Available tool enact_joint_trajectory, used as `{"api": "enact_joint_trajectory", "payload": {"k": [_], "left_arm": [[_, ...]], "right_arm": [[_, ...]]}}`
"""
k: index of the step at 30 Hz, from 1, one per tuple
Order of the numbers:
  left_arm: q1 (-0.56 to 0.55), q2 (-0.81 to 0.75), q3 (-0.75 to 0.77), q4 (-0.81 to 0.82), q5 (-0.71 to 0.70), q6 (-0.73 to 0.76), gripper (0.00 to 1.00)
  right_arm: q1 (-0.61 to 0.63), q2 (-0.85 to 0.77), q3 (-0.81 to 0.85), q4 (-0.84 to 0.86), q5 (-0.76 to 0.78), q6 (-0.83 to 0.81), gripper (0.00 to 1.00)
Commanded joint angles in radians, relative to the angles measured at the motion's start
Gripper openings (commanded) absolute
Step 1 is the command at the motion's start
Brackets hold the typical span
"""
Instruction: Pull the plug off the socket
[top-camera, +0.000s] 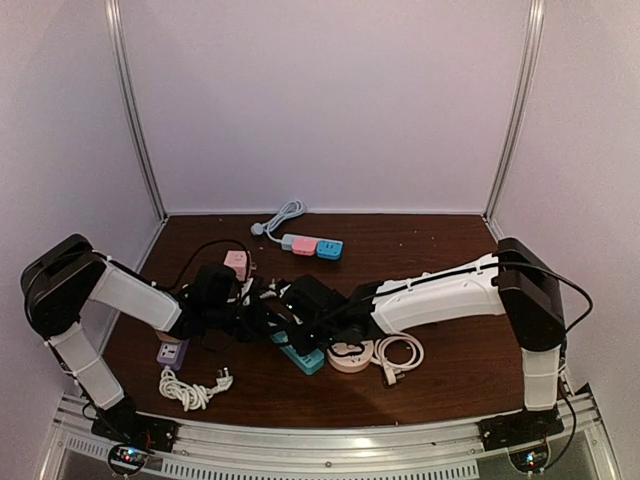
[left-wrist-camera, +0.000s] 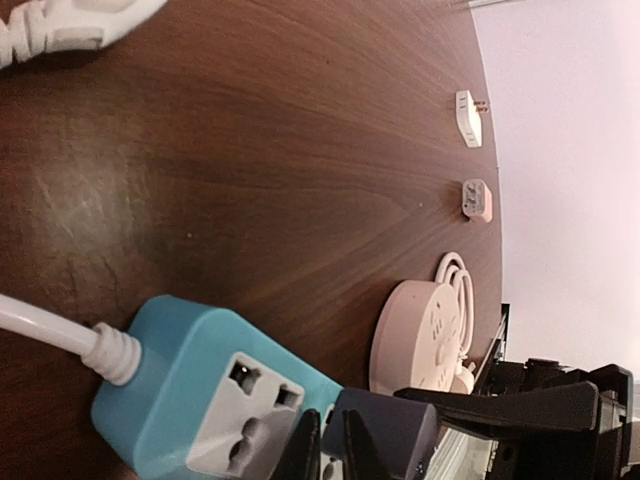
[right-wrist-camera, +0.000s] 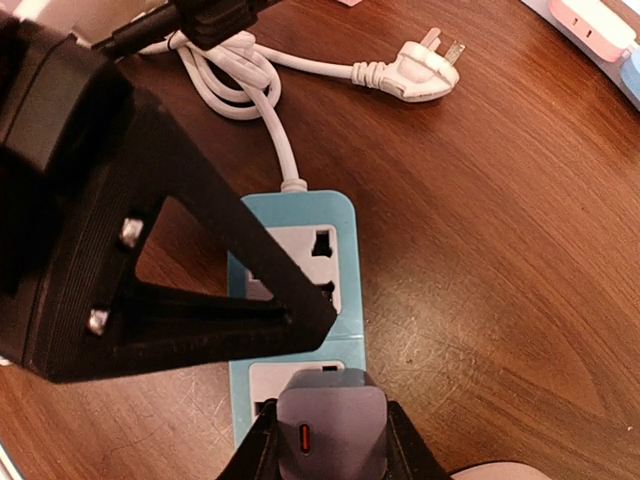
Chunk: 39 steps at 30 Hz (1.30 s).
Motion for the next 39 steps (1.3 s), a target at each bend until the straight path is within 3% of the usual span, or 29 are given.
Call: {"api": "enact_joint_trajectory", "payload": {"k": [1, 11, 26, 39], "left_arm": [[-0.022, 0.02, 0.016, 0.046, -0.001, -0.033, 0.09], [-0.026, 0.045, -0.022, -0.009, -0.084, -0.074, 0.07], [-0.069, 0.049, 0.017, -0.344, -0.264, -0.003, 0.0], [-0.087, 0.055, -0.017, -0.342, -0.292, -0.019, 0.0]], "right_arm": [[0.003, -0.018, 0.0, -0.007, 0.07, 0.02, 0.09], [0.003, -0.019, 0.003, 0.004, 0.056, 0.017, 0.08], [0.002, -0.058, 0.068, -0.016, 0.05, -0.003, 0.07], [-0.001, -0.109, 0.101, -0.06, 0.066, -0.025, 0.07]]}}
